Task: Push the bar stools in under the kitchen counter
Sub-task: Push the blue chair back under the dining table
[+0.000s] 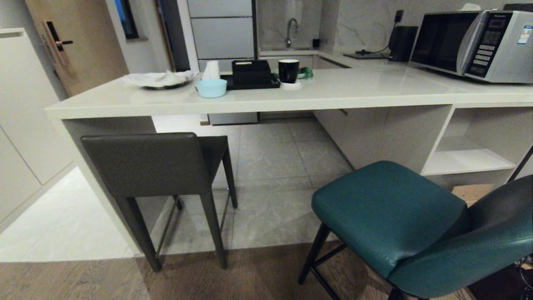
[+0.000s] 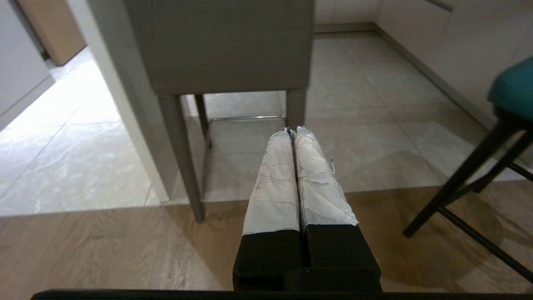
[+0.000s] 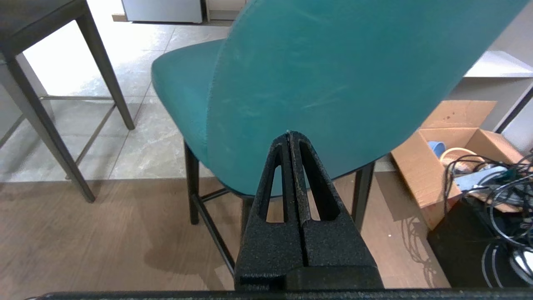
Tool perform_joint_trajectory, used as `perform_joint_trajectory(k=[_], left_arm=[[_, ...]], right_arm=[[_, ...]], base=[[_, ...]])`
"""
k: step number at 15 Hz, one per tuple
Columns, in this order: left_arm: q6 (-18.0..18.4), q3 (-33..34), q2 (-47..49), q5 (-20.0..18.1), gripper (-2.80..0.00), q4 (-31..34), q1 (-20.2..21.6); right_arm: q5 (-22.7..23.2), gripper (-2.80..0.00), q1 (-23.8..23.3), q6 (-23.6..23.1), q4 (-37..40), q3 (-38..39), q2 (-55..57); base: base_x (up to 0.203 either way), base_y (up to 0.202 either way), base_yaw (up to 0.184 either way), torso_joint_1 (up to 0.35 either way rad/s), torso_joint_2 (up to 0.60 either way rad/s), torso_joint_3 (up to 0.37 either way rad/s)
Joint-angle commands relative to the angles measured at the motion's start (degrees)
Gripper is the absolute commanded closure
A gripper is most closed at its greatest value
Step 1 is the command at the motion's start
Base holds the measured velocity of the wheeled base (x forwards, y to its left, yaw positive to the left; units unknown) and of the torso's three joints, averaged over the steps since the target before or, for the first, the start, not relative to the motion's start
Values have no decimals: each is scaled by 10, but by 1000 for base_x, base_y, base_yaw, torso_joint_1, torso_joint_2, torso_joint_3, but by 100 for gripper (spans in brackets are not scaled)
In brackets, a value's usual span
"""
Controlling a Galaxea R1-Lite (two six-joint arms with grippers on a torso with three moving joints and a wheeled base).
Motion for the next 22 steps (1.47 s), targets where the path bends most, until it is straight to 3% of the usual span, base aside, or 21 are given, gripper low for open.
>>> perform_joint_trajectory(k=[1, 6, 12, 18, 22], left_arm=[[0, 11, 0, 0, 0, 0, 0], [0, 11, 0, 10, 0, 1, 0], [0, 11, 0, 10, 0, 1, 0], [0, 11, 0, 10, 0, -1, 0], [0, 11, 0, 10, 0, 0, 0]], right_arm=[[0, 0, 0, 0, 0, 0, 1], [0, 0, 0, 0, 0, 0, 1], [-1, 0, -1, 1, 0, 0, 0], [-1, 0, -1, 1, 0, 0, 1], [-1, 0, -1, 5, 0, 0, 0]], base=[[0, -58, -2, 5, 2, 2], [-18, 0, 0, 1, 1, 0], [-173, 0, -2, 1, 3, 4], [0, 0, 0, 0, 0, 0], [1, -134, 5, 3, 3, 4]])
